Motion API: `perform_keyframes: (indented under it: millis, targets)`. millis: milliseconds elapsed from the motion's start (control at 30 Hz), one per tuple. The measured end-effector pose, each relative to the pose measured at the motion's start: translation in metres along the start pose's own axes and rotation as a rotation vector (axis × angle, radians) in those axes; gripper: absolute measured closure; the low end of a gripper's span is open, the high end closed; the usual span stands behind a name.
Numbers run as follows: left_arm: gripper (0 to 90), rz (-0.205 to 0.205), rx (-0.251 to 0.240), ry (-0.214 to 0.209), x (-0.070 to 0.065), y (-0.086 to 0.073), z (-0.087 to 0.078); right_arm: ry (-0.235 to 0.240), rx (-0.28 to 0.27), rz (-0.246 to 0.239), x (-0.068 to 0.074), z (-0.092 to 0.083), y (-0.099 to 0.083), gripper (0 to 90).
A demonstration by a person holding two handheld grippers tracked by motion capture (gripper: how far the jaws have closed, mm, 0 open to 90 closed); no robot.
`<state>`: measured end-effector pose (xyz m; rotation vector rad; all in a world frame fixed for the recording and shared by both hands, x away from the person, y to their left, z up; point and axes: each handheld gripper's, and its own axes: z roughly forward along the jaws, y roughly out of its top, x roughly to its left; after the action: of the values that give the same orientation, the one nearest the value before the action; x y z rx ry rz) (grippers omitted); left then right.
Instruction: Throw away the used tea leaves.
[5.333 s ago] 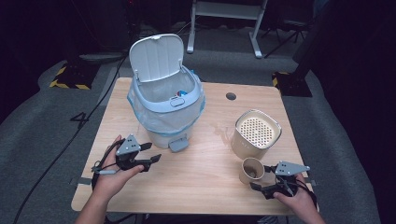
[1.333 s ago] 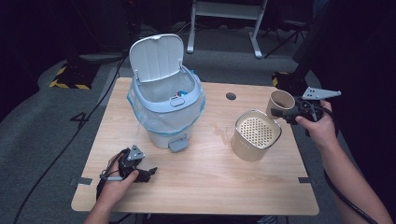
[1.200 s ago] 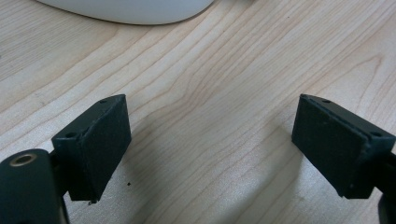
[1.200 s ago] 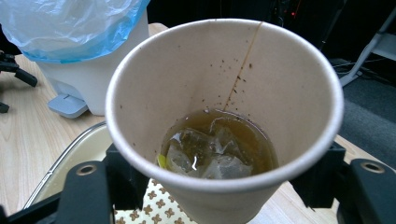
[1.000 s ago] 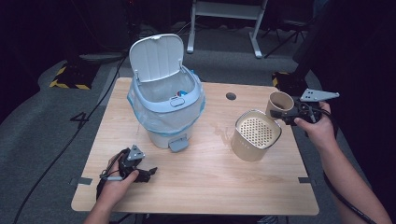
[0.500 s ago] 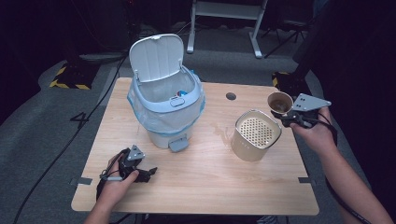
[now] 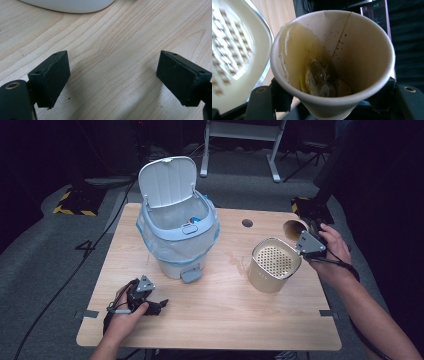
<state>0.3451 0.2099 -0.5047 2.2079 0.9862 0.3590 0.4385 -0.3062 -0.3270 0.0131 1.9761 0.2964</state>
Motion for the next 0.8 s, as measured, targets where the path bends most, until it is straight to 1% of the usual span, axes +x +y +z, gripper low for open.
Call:
perform_keyframes:
  millis: [33, 100, 133, 167, 200, 233, 267, 300, 333, 367, 433, 467, 500, 533, 567, 600, 667, 700, 733, 767, 800]
  targets:
    - [11.9, 0.0, 0.0, 0.0, 0.0, 0.0, 0.0, -0.013, 0.021, -0.044, 0.001, 0.0, 0.001, 34.7]
    - [11.9, 0.0, 0.0, 0.0, 0.0, 0.0, 0.0, -0.032, 0.046, -0.107, 0.003, 0.0, 0.003, 35.4]
    - [11.9, 0.0, 0.0, 0.0, 0.0, 0.0, 0.0, -0.041, 0.064, -0.151, 0.005, 0.0, 0.004, 35.8]
    - [11.9, 0.003, 0.0, 0.001, 0.0, 0.0, 0.0, -0.053, 0.078, -0.178, 0.006, -0.001, 0.005, 36.1]
    - [11.9, 0.0, 0.0, 0.0, 0.0, 0.0, 0.0, -0.069, 0.096, -0.225, 0.007, -0.001, 0.006, 36.6]
    - [11.9, 0.0, 0.0, 0.0, 0.0, 0.0, 0.0, -0.069, 0.096, -0.225, 0.007, -0.001, 0.006, 36.6]
    - [11.9, 0.0, 0.0, 0.0, 0.0, 0.0, 0.0, -0.083, 0.11, -0.25, 0.008, -0.002, 0.006, 36.9]
    - [11.9, 0.0, 0.0, 0.0, 0.0, 0.0, 0.0, -0.106, 0.124, -0.293, 0.009, -0.003, 0.007, 37.1]
    - [11.9, 0.0, 0.0, 0.0, 0.0, 0.0, 0.0, -0.118, 0.142, -0.331, 0.01, -0.004, 0.008, 37.3]
    - [11.9, 0.0, 0.0, 0.0, 0.0, 0.0, 0.0, -0.139, 0.141, -0.363, 0.01, -0.005, 0.009, 37.6]
    - [11.9, 0.0, 0.0, 0.0, 0.0, 0.0, 0.0, -0.165, 0.159, -0.426, 0.012, -0.006, 0.011, 37.9]
    - [11.9, 0.0, 0.0, 0.0, 0.0, 0.0, 0.0, -0.194, 0.174, -0.502, 0.014, -0.008, 0.014, 38.4]
    - [11.9, 0.0, 0.0, 0.0, 0.0, 0.0, 0.0, -0.194, 0.174, -0.502, 0.014, -0.008, 0.014, 38.4]
    - [11.9, 0.0, 0.0, 0.0, 0.0, 0.0, 0.0, -0.207, 0.184, -0.532, 0.015, -0.008, 0.015, 38.7]
    - [11.9, 0.0, 0.0, 0.0, 0.0, 0.0, 0.0, -0.221, 0.201, -0.585, 0.016, -0.009, 0.017, 39.0]
    - [11.9, 0.0, 0.0, 0.0, 0.0, 0.0, 0.0, -0.233, 0.211, -0.616, 0.018, -0.01, 0.019, 39.1]
    - [11.9, 0.0, 0.0, 0.0, 0.0, 0.0, 0.0, -0.27, 0.235, -0.695, 0.021, -0.012, 0.022, 39.4]
    - [11.9, 0.0, 0.0, 0.0, 0.0, 0.0, 0.0, -0.285, 0.243, -0.74, 0.023, -0.012, 0.024, 39.6]
    - [11.9, 0.0, 0.0, 0.0, 0.0, 0.0, 0.0, -0.3, 0.253, -0.799, 0.026, -0.013, 0.026, 40.0]
    - [11.9, -0.001, 0.0, 0.0, 0.0, 0.0, 0.0, -0.3, 0.253, -0.799, 0.026, -0.013, 0.026, 40.0]
    - [11.9, 0.0, 0.0, 0.0, 0.0, 0.0, 0.0, -0.301, 0.26, -0.83, 0.027, -0.014, 0.028, 40.2]
